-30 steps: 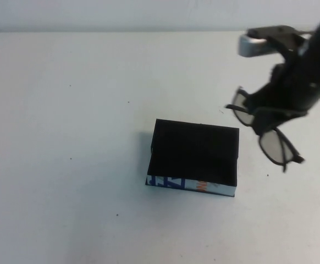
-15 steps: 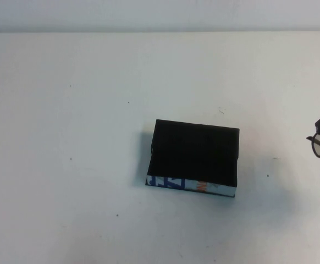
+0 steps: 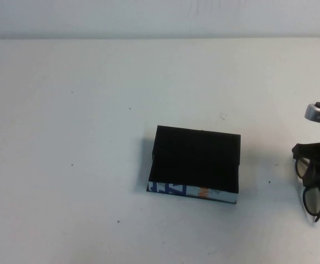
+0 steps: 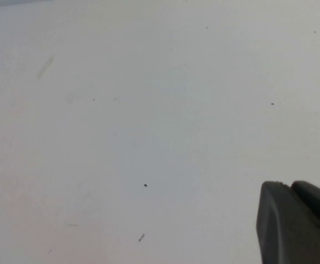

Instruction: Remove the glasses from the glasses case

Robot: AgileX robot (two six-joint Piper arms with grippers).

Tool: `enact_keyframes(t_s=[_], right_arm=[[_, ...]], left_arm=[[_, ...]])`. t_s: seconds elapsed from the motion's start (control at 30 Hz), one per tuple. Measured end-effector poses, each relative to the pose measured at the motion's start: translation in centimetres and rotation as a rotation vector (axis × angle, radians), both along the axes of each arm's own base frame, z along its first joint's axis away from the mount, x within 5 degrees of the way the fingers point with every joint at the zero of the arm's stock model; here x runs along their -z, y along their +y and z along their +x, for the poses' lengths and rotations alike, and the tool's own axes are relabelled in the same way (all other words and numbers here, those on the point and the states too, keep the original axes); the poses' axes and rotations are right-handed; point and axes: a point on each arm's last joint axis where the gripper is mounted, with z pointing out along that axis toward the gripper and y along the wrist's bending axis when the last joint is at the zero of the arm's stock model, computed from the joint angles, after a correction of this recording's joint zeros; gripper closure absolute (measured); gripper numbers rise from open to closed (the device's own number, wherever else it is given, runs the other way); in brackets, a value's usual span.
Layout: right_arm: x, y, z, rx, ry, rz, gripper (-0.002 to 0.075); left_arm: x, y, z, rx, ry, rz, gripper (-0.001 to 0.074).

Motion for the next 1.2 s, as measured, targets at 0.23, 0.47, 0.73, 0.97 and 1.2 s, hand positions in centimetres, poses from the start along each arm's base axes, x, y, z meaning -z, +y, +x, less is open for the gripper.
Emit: enact_keyframes(t_s=[0.23,0.47,0.73,0.97,1.2], right_arm=[[0.4,0.0,0.1,0.000,0.008,0.000,0.0666],[0.3,0.0,-0.1,-0.035,0.012,-0.002,0.0495],[-5.1,0.0,-1.4,-0.046,-0.149,-0.005,0.0406],[-14.8,-0.1,-6.3,-0.149,-0.524,-0.025,0.0625],[-21.5,-0.3,-15.1,-0.157,-0.965,-0.058,0.0735]], left_arm=[[0.0,0.0,0.0,0.000,0.000,0.000,0.0740],[0.0,0.0,0.0,0.000,0.000,0.000,0.0739],[0.0,0.0,0.0,0.000,0.000,0.000,0.0739],[0.0,0.0,0.0,0.000,0.000,0.000,0.0739],[0.0,0.0,0.0,0.000,0.000,0.000,0.0739]])
